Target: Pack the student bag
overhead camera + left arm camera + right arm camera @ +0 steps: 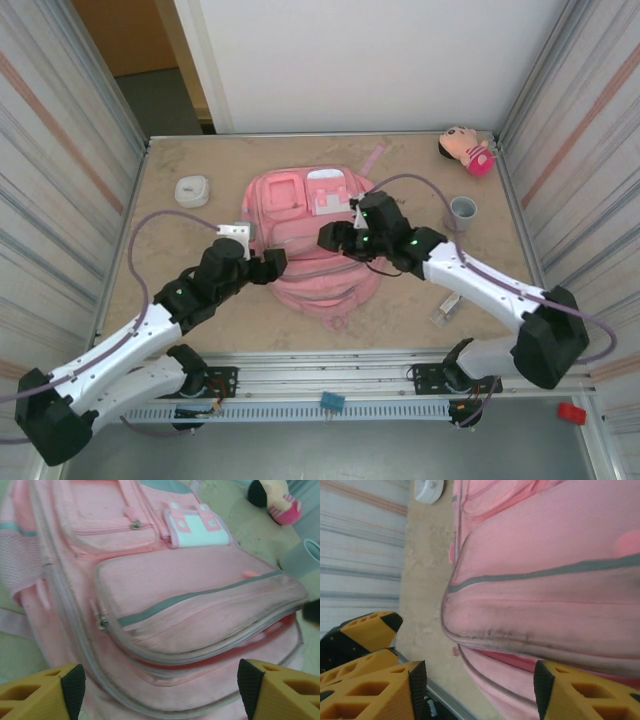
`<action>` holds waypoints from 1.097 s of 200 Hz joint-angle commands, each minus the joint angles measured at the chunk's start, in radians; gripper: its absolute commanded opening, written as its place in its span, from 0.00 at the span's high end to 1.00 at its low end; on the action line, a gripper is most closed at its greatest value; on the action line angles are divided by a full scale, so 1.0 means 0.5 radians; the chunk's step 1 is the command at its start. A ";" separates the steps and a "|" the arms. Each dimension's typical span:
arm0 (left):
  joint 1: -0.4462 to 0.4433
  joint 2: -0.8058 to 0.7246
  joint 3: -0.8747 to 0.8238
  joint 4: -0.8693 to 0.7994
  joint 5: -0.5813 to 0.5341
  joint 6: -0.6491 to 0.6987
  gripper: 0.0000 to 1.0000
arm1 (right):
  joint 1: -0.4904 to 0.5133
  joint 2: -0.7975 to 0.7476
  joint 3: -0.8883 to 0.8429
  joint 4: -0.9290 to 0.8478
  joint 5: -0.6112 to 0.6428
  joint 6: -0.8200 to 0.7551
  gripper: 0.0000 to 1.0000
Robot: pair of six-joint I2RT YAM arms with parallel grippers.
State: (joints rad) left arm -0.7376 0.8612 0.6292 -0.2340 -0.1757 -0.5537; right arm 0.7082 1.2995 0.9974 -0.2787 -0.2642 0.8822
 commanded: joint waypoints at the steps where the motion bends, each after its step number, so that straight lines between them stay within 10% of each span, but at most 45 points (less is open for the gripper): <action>1: -0.109 0.102 0.137 0.066 -0.036 0.078 0.18 | -0.122 -0.123 0.073 -0.449 -0.018 -0.266 0.39; 107: -0.335 0.571 0.425 0.105 0.057 0.213 0.12 | -1.189 -0.521 -0.142 -1.459 0.391 -0.673 0.29; 219: -0.338 0.563 0.365 0.149 0.029 0.251 0.10 | -1.711 -0.256 -0.724 -0.903 0.288 -0.388 0.22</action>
State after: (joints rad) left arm -0.8989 1.1538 0.8097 -0.1818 -0.1505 -0.4496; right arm -0.1291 1.1553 0.6777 -0.8177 -0.0864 0.6361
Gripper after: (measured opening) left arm 0.894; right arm 0.781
